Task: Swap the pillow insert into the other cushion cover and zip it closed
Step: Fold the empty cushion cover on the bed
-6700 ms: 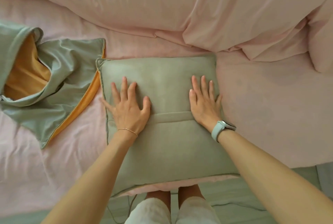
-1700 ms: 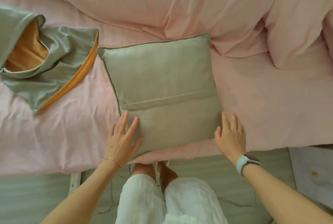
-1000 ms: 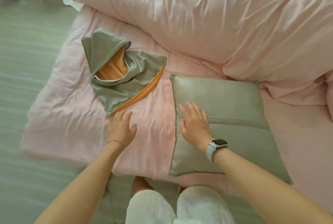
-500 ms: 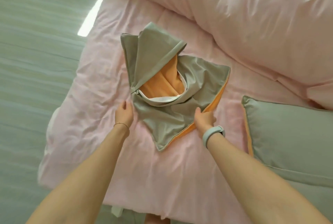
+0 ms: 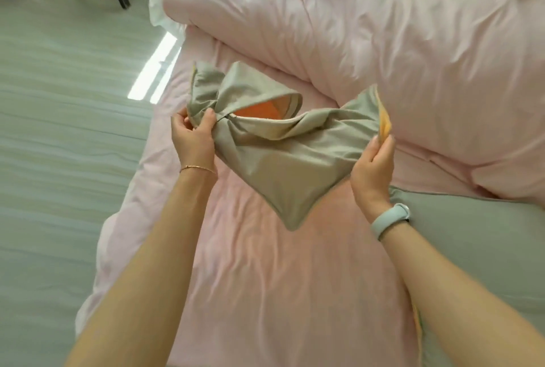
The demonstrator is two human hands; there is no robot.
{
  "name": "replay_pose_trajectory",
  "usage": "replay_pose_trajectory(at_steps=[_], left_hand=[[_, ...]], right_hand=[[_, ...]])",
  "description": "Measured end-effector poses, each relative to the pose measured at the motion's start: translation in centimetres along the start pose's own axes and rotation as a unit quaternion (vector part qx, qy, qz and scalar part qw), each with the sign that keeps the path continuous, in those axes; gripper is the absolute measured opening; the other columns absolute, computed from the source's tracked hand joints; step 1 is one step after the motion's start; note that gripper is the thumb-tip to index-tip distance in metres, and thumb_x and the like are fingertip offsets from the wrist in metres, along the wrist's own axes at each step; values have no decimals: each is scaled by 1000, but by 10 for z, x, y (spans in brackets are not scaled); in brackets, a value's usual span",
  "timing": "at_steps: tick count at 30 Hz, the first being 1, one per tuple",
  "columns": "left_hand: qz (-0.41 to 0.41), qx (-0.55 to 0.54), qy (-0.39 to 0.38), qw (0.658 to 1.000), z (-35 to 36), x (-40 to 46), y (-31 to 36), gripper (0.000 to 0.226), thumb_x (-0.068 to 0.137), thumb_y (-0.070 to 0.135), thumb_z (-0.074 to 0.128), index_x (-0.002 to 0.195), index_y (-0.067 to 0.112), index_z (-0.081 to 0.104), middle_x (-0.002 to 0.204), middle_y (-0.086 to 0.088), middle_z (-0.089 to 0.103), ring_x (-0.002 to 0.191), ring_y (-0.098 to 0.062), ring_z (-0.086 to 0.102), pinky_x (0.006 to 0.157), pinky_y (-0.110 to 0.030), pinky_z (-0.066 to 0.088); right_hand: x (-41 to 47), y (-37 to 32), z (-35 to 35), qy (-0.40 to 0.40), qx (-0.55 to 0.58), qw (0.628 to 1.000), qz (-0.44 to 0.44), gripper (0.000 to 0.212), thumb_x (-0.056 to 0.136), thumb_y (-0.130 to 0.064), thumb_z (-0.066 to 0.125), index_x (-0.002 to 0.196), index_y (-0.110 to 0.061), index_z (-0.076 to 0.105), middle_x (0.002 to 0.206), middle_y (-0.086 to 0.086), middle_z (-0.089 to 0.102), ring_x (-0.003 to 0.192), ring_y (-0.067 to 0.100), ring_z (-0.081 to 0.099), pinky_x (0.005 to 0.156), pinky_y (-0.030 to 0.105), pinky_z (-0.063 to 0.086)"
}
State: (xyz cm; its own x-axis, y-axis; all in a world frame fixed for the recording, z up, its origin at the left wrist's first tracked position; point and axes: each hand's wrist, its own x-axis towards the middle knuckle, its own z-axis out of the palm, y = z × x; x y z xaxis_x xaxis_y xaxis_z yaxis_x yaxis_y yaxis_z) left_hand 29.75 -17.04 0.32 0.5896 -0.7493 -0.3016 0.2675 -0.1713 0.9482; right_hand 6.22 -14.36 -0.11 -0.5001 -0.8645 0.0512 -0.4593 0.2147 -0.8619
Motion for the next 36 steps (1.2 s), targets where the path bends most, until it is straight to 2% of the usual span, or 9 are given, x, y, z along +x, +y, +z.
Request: replay_pose_trajectory(at_steps=[4, 8, 11, 14, 18, 22, 26, 31, 36], left_hand=[[-48, 89, 28, 994, -34, -41, -11, 23, 85, 17, 65, 95, 14, 44, 93, -1, 54, 90, -18, 57, 92, -42, 49], [-147, 182, 40, 972, -72, -86, -62, 25, 85, 21, 64, 99, 10, 46, 96, -6, 56, 94, -26, 59, 91, -49, 48], [-189, 142, 26, 971, -85, -114, -86, 13, 89, 16, 60, 88, 14, 47, 85, -3, 60, 77, -19, 60, 77, -41, 52], [-201, 95, 17, 975, -90, -133, -92, 11, 92, 11, 54, 84, 16, 48, 77, 0, 59, 67, -12, 55, 64, -32, 46], [-164, 91, -2, 982, -99, -137, -86, 13, 93, 8, 52, 85, 17, 49, 81, -1, 60, 75, -15, 56, 71, -36, 45], [-126, 83, -62, 987, -100, -133, -76, 15, 93, 3, 49, 98, 17, 51, 94, 0, 64, 77, -7, 61, 64, -19, 50], [-88, 74, -65, 991, -95, -131, -68, 17, 92, -1, 49, 97, 15, 51, 92, 0, 63, 77, -4, 62, 65, -14, 50], [-23, 76, 80, 994, -104, -113, -50, 27, 91, -2, 51, 72, 17, 43, 72, 2, 50, 56, 7, 49, 58, -11, 41], [-26, 177, 225, 958, -148, -84, -57, 34, 88, 4, 56, 69, 25, 37, 72, 9, 45, 81, -17, 44, 74, -27, 37]], right_hand=[[-23, 7, -36, -34, -29, 997, 55, 22, 101, -20, 32, 93, -2, 44, 72, 6, 50, 62, 18, 44, 59, 19, 35], [-67, 61, -52, -93, -190, 967, 138, 49, 92, -31, 48, 130, 0, 41, 117, 17, 55, 108, 34, 51, 89, 39, 41], [-105, 54, -27, -218, -143, 965, -9, 21, 89, -10, 56, 108, -3, 58, 96, 10, 57, 92, 30, 54, 85, 44, 43], [-140, 37, 11, -422, -115, 892, -118, 19, 88, -14, 59, 106, -9, 64, 100, 8, 62, 95, 24, 52, 89, 32, 41], [-150, 24, 40, -426, -130, 886, -129, 24, 87, -25, 62, 107, -11, 62, 97, 3, 59, 95, 21, 53, 86, 34, 42], [-130, 13, 46, -511, -39, 859, 11, 12, 86, -21, 65, 91, -13, 58, 77, -5, 53, 77, 12, 49, 70, 24, 39], [-116, 4, 50, -496, -65, 865, -31, 25, 84, -16, 65, 69, -24, 48, 69, -9, 52, 70, 14, 49, 69, 31, 40], [-73, -10, 37, -382, -108, 914, -87, 33, 85, -17, 65, 64, -27, 41, 62, -6, 50, 65, 17, 46, 62, 32, 36], [-3, 11, 7, -273, -189, 943, 3, 19, 88, -23, 59, 76, -15, 47, 68, -6, 48, 80, 22, 52, 68, 29, 36]])
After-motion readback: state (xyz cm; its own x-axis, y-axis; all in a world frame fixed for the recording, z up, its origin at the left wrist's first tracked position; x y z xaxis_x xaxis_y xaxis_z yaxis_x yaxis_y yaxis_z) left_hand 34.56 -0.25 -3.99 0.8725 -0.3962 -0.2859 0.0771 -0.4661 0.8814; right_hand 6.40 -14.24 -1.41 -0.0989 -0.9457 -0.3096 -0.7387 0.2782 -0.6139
